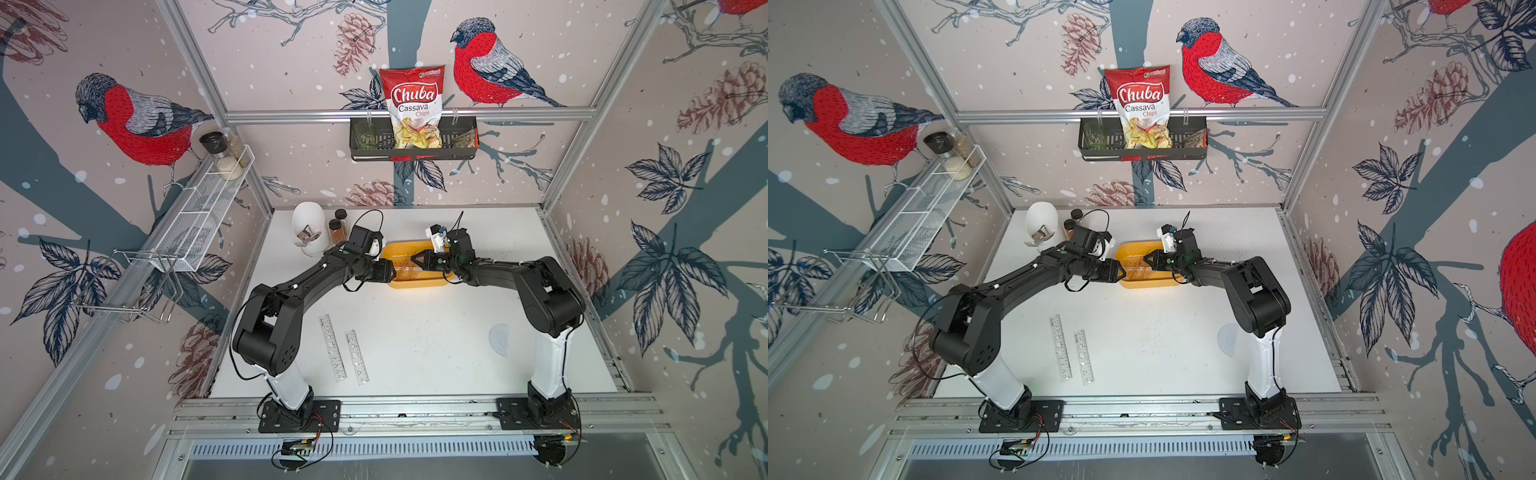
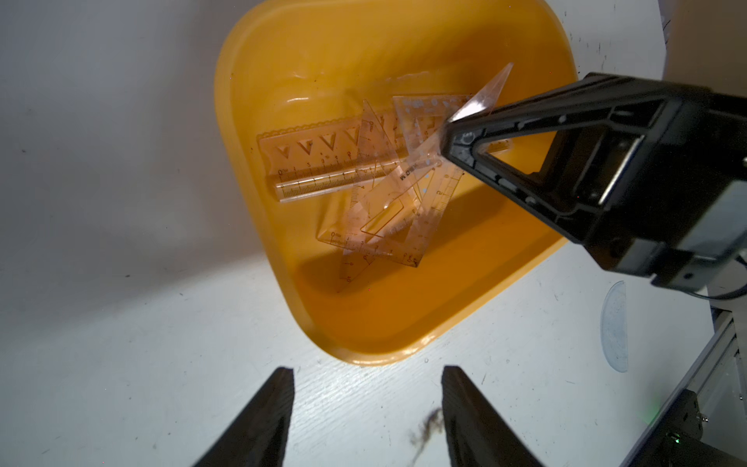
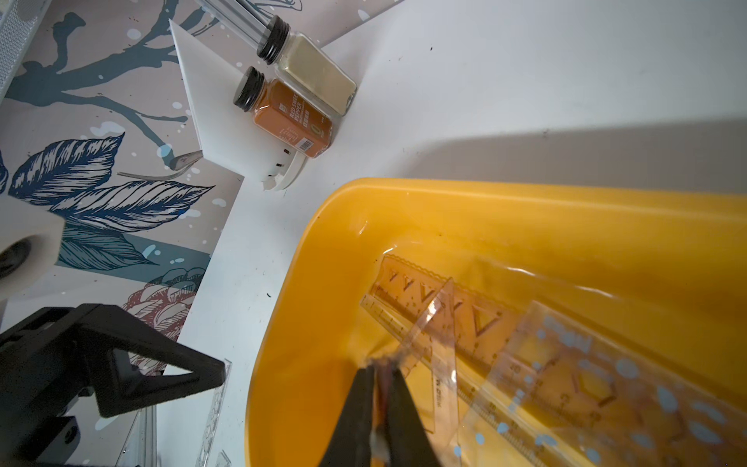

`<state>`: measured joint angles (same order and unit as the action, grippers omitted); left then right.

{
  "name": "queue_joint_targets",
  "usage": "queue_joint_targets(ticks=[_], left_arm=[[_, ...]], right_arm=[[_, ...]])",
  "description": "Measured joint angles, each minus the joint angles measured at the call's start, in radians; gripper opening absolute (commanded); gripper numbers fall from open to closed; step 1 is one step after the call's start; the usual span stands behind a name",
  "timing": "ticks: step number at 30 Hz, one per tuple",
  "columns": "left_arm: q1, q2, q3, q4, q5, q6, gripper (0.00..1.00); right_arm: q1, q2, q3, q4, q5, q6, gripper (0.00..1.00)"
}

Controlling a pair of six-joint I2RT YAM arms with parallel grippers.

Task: Put the scattered rulers into the storage box
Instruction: Place the ruler in the storage box.

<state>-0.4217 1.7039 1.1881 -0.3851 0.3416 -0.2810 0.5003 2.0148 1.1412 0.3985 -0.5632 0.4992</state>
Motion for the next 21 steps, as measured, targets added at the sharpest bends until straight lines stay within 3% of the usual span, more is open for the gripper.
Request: queue_joint_targets(ticks=[3, 11, 15, 21], left_arm=[[0.004, 0.002, 0.000, 0.000, 0.001, 0.000, 0.62], [0.005, 0.000, 0.002, 0.001, 0.024, 0.000, 0.62], [-0.029, -0.026, -0.017, 0.013, 0.021, -0.011, 0.62], [-0.179, -0.036, -0.057, 0.051, 0.019, -0.064, 0.65]], right_arm=[[-0.008, -0.013, 0.006, -0.031, 0.005, -0.008, 0.38], [-0.050, -0.142, 0.007, -0.164, 0.072, -0.073, 0.44], [-0.053, -0.299, -0.071, -0.272, 0.161, -0.081, 0.49], [-0.037, -0.545, -0.282, -0.536, 0.425, 0.014, 0.56]])
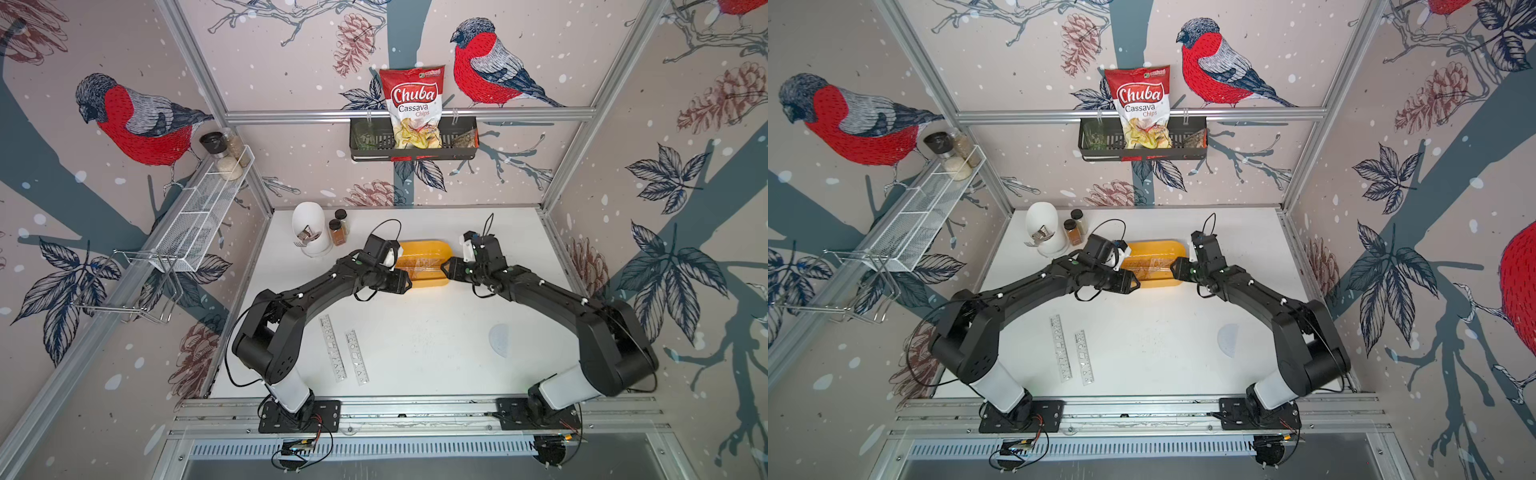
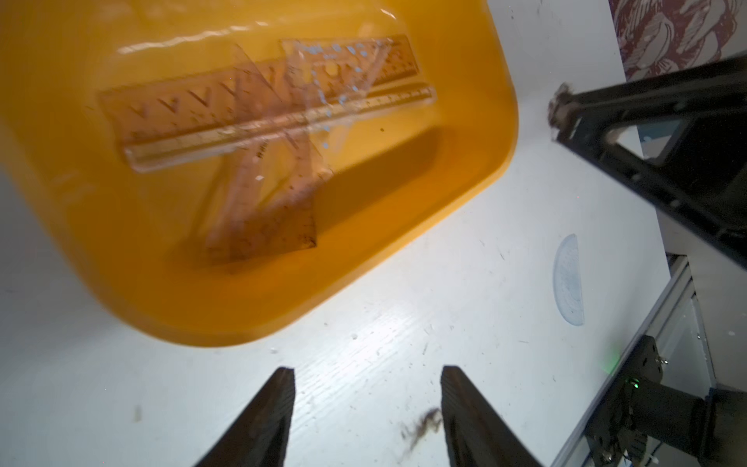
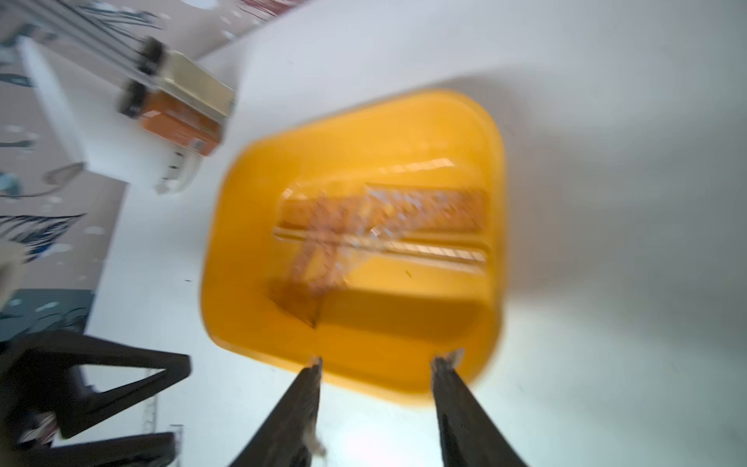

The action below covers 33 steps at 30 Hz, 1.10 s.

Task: Put the scattered rulers into the storage box
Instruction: Place the ruler in the storage box, then move the ruler to the center of the board.

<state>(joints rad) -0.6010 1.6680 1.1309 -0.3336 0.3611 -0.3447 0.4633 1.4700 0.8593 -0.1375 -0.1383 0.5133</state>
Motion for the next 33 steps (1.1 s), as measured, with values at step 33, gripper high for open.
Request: queue_joint_targets(ticks=[33], left_arm=[[-0.120, 0.001, -0.051, 0.083, 0.002, -0.067, 0.72]], right_arm=[[0.107, -0.357, -0.426, -0.367, 0.386, 0.384, 0.61]])
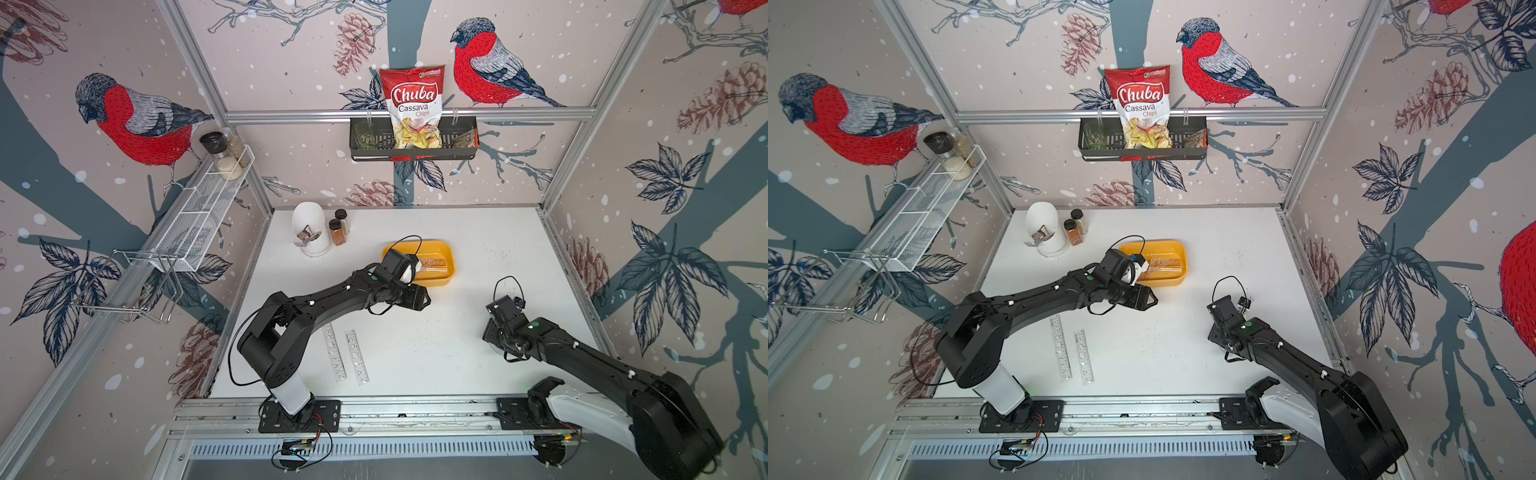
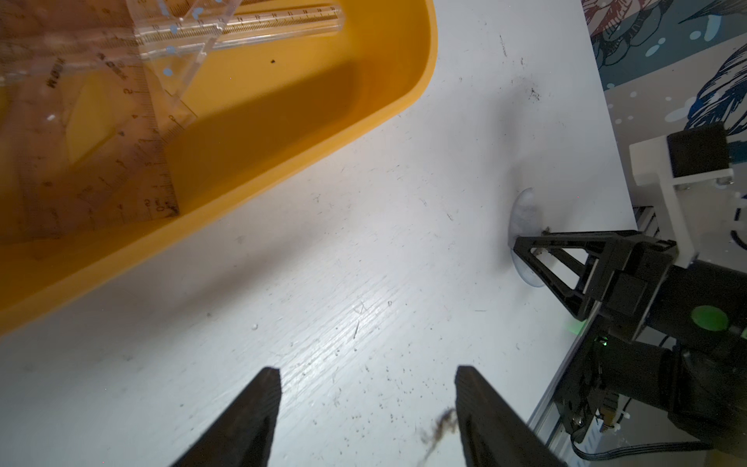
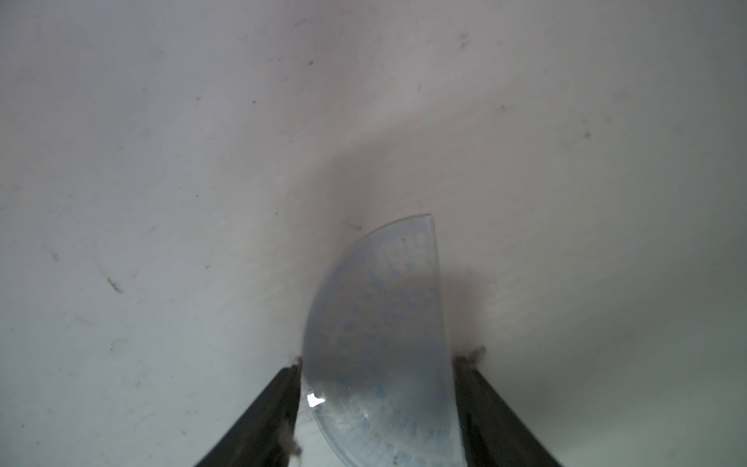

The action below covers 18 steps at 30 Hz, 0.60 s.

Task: Put the scattered rulers into the storage box
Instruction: Move the ruler to the center of the board.

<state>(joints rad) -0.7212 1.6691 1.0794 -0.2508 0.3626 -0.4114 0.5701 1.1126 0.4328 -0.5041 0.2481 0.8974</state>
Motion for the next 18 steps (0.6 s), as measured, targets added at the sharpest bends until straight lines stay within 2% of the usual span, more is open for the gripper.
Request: queue_joint_targets(ticks=[6, 12, 18], left_arm=[[0.000, -0.003, 0.000, 0.000, -0.004, 0.000, 0.72], [0.000, -0.007, 0.000, 0.000, -0.024, 0.000, 0.72], [0.000, -0.019, 0.000, -0.001, -0.035, 0.001, 0.72]], right_arm=[[0.072, 0.168, 0.082, 0.065, 0.061, 0.013, 0.58], [0.162, 0.319, 0.199, 0.121, 0.072, -0.004, 0.57], [0.291, 0.425, 0.307, 0.170, 0.022, -0.117, 0.65]])
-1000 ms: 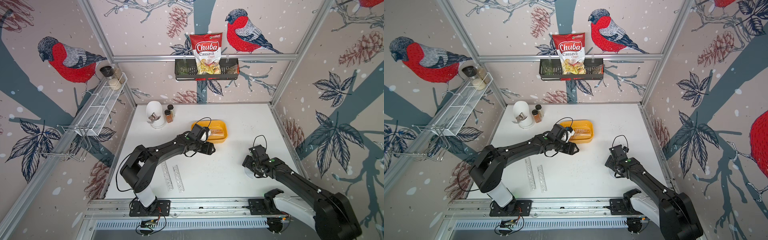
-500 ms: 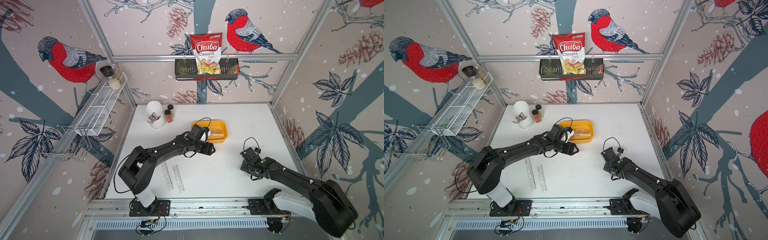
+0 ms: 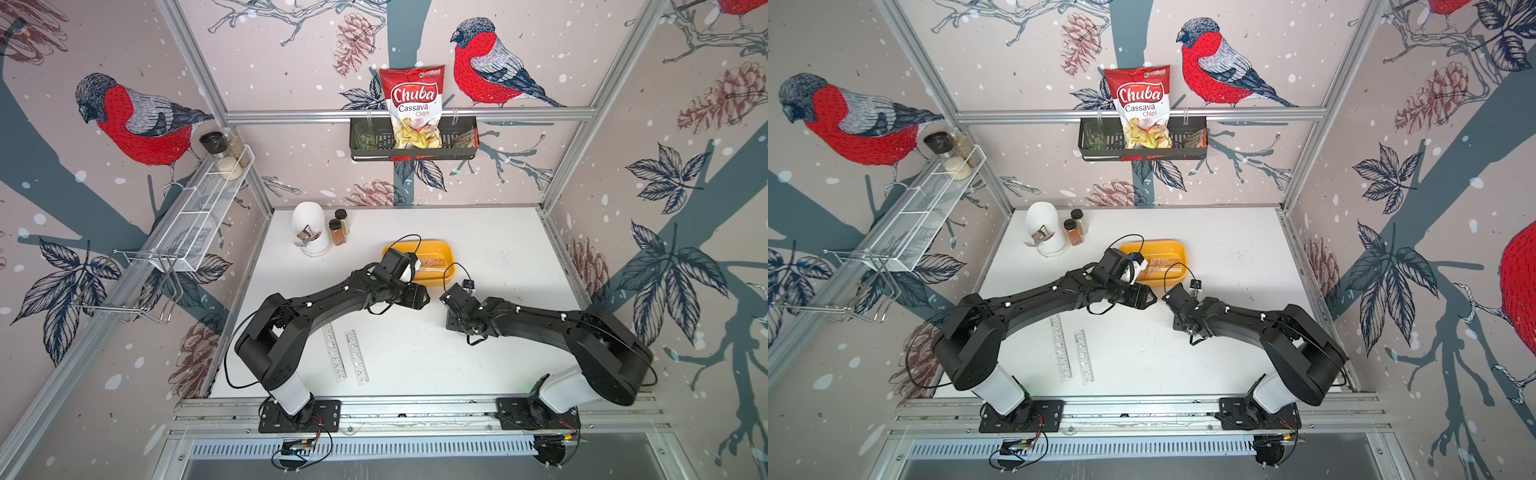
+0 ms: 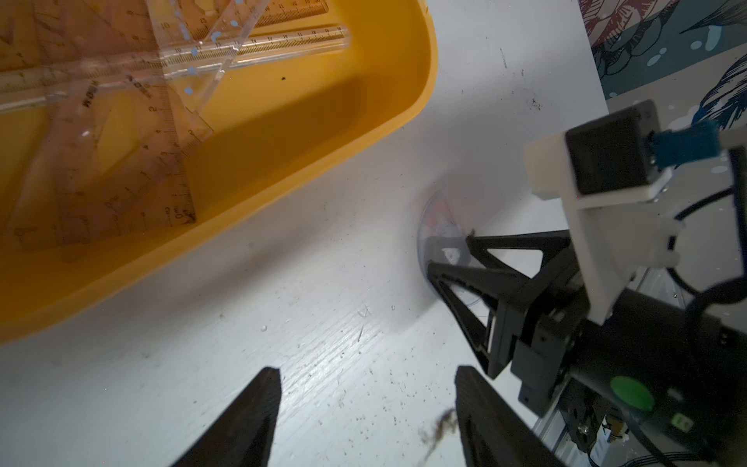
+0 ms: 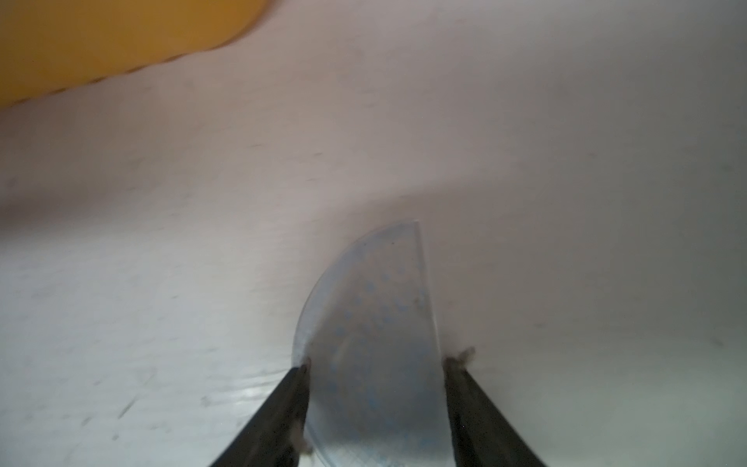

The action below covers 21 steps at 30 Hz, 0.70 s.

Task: Put the scattered rulers into the storage box
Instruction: Move the ruler to the center of the board.

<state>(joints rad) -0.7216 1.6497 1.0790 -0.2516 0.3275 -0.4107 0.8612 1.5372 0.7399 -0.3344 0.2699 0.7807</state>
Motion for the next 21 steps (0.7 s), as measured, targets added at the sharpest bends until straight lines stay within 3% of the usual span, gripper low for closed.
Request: queue_joint_targets(ticks=[5, 8, 17, 21], left_arm=[[0.006, -0.006, -0.012, 0.000, -0.014, 0.000, 0.72], [0.019, -0.005, -0.022, 0.000, -0.013, -0.001, 0.70], [0.045, 0.059, 0.011, 0.000, 0.044, -0.009, 0.64], [0.056, 0.071, 0.021, 0.000, 0.064, -0.011, 0.64]], right_arm=[[0.050, 0.025, 0.029, 0.046, -0.053, -0.135, 0.74], [0.050, -0.012, 0.014, 0.055, -0.092, -0.208, 0.75], [0.075, -0.210, -0.146, 0.270, -0.223, -0.254, 0.41], [0.094, -0.179, -0.214, 0.357, -0.280, -0.210, 0.38]])
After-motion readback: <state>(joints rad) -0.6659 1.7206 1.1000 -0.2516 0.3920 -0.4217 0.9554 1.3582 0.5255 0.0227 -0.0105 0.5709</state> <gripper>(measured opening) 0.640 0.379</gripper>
